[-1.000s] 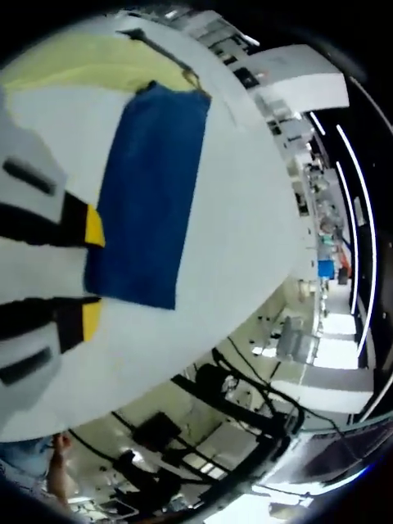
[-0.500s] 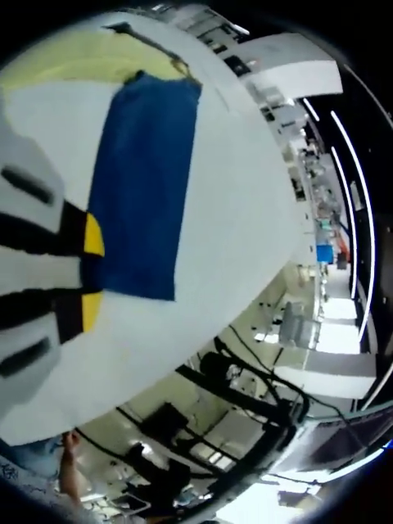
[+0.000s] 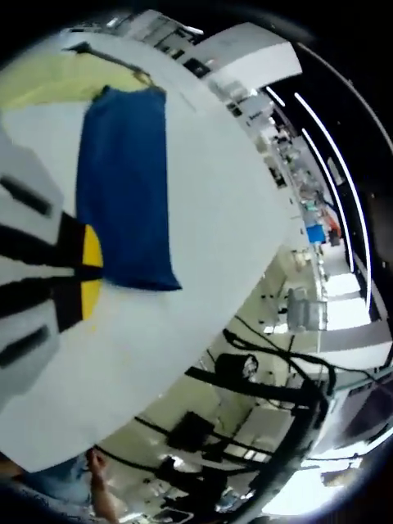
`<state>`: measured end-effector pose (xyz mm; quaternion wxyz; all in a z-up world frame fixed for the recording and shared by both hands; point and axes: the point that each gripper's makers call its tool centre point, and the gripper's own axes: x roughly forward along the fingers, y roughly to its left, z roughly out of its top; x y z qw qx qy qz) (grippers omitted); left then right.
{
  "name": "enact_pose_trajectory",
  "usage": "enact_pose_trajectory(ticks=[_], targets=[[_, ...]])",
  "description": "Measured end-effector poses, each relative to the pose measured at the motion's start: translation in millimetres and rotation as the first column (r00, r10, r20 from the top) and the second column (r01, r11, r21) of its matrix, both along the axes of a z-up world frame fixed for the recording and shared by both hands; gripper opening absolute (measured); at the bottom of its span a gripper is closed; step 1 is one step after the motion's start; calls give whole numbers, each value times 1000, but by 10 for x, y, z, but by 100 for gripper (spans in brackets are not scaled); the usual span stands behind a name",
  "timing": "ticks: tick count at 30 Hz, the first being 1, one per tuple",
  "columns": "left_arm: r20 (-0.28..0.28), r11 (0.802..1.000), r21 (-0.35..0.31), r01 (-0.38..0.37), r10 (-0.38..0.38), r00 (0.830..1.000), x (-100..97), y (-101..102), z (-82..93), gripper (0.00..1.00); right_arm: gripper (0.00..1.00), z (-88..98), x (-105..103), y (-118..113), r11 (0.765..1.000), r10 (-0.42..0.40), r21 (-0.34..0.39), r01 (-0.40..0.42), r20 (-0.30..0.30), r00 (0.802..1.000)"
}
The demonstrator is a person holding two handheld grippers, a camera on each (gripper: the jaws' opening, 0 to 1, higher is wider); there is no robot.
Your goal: Fold the garment on the visible template until the final outline fits inside the template.
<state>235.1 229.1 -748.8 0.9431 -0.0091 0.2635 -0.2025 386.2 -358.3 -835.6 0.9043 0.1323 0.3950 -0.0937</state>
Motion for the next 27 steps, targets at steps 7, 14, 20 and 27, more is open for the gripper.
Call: enact_pose_trajectory(ticks=[7, 14, 20, 27], targets=[[-7, 1000, 6, 1, -1, 1000, -21, 44, -9, 86, 0, 159, 45, 102, 999, 32, -14, -31, 28, 999], [-18, 1000, -21, -21, 21, 1000, -45, 121, -24, 89, 0, 314, 191, 194, 999, 37, 27, -38, 67, 997], [-15, 1000, -1, -11, 11, 1000, -84, 112, -10, 92, 0, 405, 305, 300, 997, 79, 17, -81, 76, 994], [-13, 1000, -4, -12, 12, 1000, -108, 127, -10, 93, 0, 491, 427, 478, 991, 133, 6, -134, 88, 987]])
